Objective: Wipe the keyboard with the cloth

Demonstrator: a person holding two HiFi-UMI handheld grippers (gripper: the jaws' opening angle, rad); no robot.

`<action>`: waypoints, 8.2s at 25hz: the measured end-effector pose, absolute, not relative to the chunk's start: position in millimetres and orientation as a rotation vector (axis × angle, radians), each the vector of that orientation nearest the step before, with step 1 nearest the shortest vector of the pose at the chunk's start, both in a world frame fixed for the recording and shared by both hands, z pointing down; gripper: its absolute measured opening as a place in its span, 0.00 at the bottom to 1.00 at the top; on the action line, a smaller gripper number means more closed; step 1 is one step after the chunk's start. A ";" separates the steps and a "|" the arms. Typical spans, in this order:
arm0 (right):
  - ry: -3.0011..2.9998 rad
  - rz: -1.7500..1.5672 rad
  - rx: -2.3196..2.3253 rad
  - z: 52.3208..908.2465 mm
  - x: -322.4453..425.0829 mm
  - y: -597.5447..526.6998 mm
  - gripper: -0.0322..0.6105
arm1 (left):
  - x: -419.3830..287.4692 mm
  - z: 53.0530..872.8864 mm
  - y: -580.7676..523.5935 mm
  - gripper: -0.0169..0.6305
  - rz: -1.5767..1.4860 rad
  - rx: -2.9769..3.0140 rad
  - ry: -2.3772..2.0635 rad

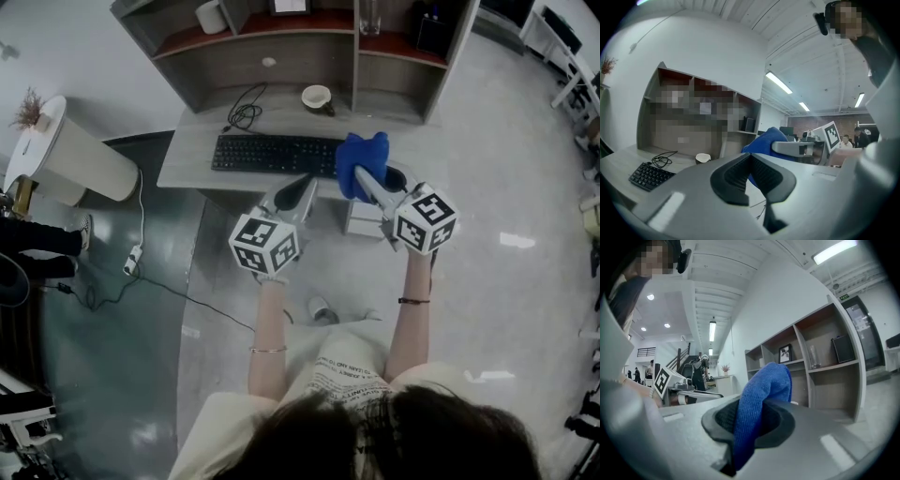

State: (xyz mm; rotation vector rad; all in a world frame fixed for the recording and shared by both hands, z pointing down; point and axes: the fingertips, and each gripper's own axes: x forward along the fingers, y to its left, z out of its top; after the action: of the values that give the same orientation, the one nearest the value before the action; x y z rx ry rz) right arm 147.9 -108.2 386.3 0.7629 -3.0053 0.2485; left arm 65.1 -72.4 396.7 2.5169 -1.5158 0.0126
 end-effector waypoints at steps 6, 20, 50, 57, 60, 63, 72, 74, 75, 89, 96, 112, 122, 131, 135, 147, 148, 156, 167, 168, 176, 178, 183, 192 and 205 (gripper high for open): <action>-2.984 0.254 0.816 390.2 136.0 -102.9 0.14 | 52.0 396.5 -72.5 0.03 0.010 2.548 -1.466; -2.940 0.305 0.820 404.4 127.5 -123.7 0.14 | 50.7 401.6 -94.6 0.03 -0.024 2.554 -1.403; -2.785 0.489 0.782 476.2 154.2 -215.1 0.14 | 71.8 466.8 -178.9 0.03 0.023 2.383 -1.335; -2.709 0.540 0.795 497.1 150.1 -222.3 0.14 | 69.3 482.2 -185.5 0.03 0.038 2.355 -1.293; -2.654 0.559 0.831 510.7 146.8 -226.3 0.14 | 66.8 490.8 -189.1 0.03 0.055 2.358 -1.242; -2.603 0.563 0.860 520.8 141.3 -230.0 0.14 | 60.4 500.0 -192.8 0.03 0.077 2.354 -1.201; -2.527 0.660 1.010 539.3 122.5 -248.4 0.14 | 41.6 526.6 -203.8 0.03 0.171 2.355 -1.068; -2.512 0.671 1.013 544.0 114.8 -249.7 0.14 | 35.8 531.0 -206.4 0.03 0.185 2.350 -1.049; -2.506 0.674 1.012 546.1 111.4 -250.5 0.14 | 32.6 532.2 -208.3 0.03 0.182 2.346 -1.044; -2.482 0.766 1.065 562.1 92.7 -258.8 0.14 | 10.6 541.0 -220.7 0.03 0.177 2.334 -0.985; -2.479 0.784 1.063 564.5 82.8 -260.0 0.14 | 1.0 538.0 -222.8 0.03 0.157 2.333 -0.986; -2.470 0.800 1.082 569.7 58.4 -260.2 0.14 | -21.3 546.3 -219.6 0.03 0.257 2.361 -0.958; -2.457 0.793 1.074 572.9 44.1 -262.3 0.14 | -33.7 549.7 -223.8 0.03 0.265 2.358 -0.942; -2.458 0.792 1.068 574.0 26.6 -262.2 0.14 | -48.2 547.7 -228.2 0.03 0.233 2.353 -0.934; -2.454 0.787 1.068 575.4 17.9 -260.8 0.14 | -56.7 547.7 -228.2 0.03 0.227 2.354 -0.931; -2.445 0.784 1.083 573.8 -2.4 -258.3 0.14 | -75.7 547.5 -226.1 0.03 0.225 2.363 -0.914; -2.444 0.785 1.088 573.5 -3.5 -258.5 0.14 | -77.4 547.0 -226.2 0.03 0.222 2.364 -0.914; -2.445 0.787 1.112 572.0 -15.9 -257.8 0.14 | -93.1 546.7 -224.4 0.03 0.221 2.368 -0.915; -2.439 0.798 1.150 573.4 -33.9 -253.9 0.14 | -116.2 547.8 -220.4 0.03 0.227 2.377 -0.905; -2.438 0.798 1.152 573.6 -36.0 -253.5 0.14 | -119.0 547.6 -220.2 0.03 0.227 2.378 -0.905; -2.449 0.799 1.175 569.5 -51.7 -248.3 0.14 | -134.6 542.9 -215.1 0.03 0.223 2.391 -0.903; -2.453 0.799 1.179 569.1 -55.0 -247.2 0.14 | -137.8 542.4 -213.8 0.03 0.222 2.394 -0.906; -2.463 0.800 1.153 569.3 -62.2 -243.2 0.14 | -141.3 542.1 -210.7 0.03 0.216 2.386 -0.927; -2.505 0.822 1.056 569.1 -76.8 -243.2 0.14 | -144.5 543.4 -209.7 0.03 0.209 2.335 -1.003; -2.552 0.822 0.875 565.0 -97.7 -247.3 0.14 | -157.5 538.9 -209.4 0.03 0.159 2.243 -1.176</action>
State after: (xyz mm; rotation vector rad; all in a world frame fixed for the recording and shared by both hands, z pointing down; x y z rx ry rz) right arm -97.7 -247.3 565.0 0.8750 -2.5523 0.8224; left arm -157.5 -209.4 538.9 2.2427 -1.1765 0.1592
